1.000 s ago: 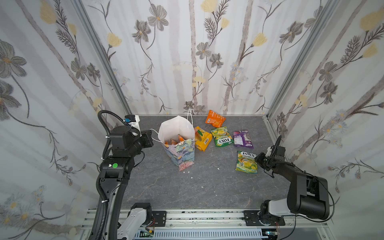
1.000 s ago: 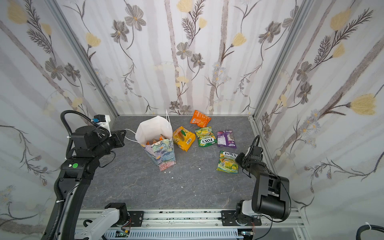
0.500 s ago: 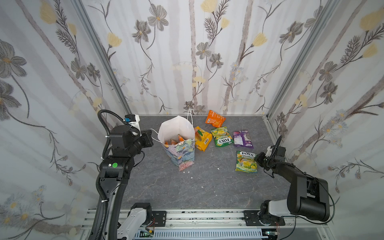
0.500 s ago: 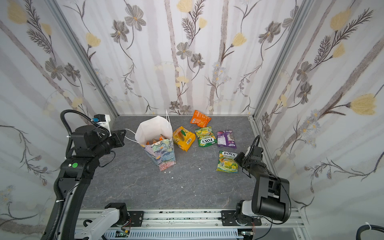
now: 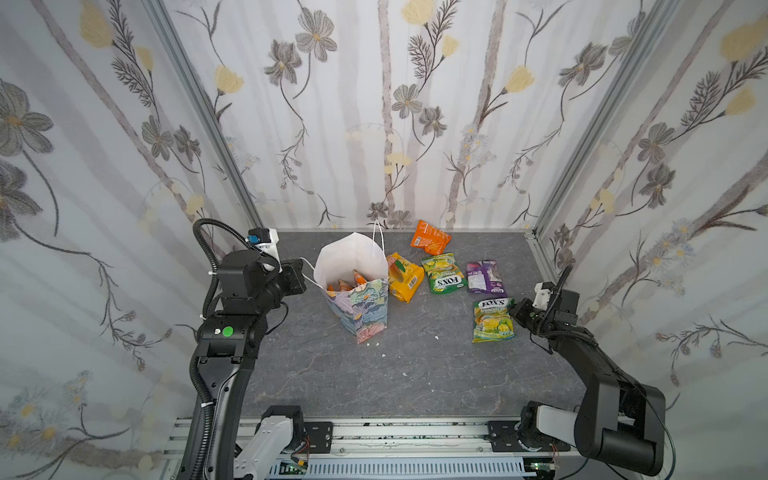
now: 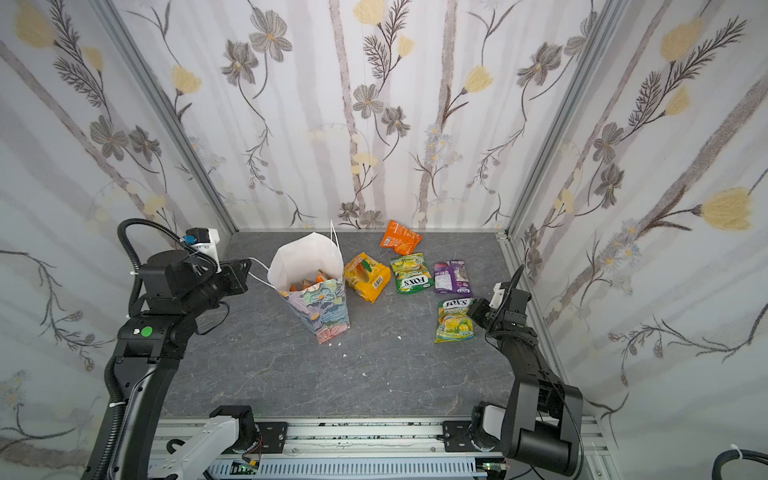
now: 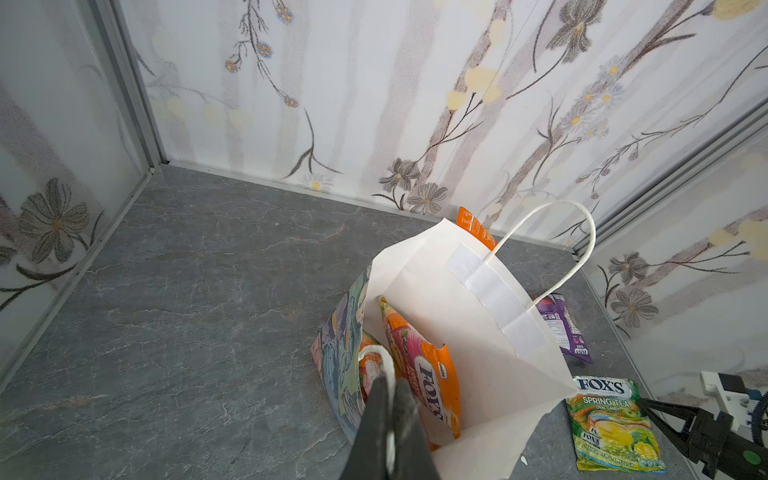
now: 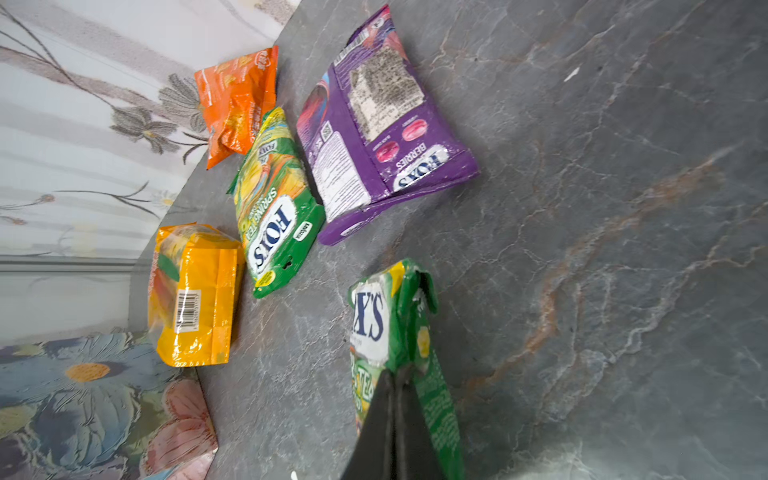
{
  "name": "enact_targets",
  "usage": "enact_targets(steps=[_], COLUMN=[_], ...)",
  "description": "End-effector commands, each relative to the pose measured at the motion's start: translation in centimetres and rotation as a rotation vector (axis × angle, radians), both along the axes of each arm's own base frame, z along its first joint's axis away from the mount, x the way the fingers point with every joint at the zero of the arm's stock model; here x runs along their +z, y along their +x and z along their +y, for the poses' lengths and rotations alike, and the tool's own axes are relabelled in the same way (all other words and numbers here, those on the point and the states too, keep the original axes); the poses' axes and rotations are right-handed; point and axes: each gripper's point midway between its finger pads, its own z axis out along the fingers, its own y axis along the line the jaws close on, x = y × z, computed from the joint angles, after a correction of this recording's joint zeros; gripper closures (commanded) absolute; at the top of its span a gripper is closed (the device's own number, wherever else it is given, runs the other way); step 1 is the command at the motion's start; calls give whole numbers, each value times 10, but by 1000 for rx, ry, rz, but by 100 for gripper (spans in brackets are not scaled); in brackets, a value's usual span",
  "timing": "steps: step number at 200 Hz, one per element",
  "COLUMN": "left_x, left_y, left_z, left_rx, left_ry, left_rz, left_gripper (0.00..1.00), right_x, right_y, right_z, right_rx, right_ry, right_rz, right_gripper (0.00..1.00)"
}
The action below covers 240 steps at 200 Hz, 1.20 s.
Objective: Place the snacks into the paper bag
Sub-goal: Pick up the snack from the middle-right of the table.
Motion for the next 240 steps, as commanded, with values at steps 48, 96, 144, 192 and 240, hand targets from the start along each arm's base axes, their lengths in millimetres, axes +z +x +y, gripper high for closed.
enact_targets(steps=[48,96,144,192,240], left_x=[12,9,7,6,4], left_y=[3,4,4,4,4], left_z=[-1,-1,-1,-1,-2], left_rx=[-9,-11,-12,-12,-14], left_ry=[11,9,9,11,10], left_rz=[-58,-59,-58,-56,-54], left_gripper=[100,100,100,100,100], right_x=[56,92,124,160,198], right_y=[0,-1,1,1,-1], right_z=[18,32,45,70,88], right_rx=[78,124,166,241,284], right_ry=[36,19,4,9,6], right_rz=[-133,-191,-249,-313,-368], right_gripper=[100,100,100,100,100])
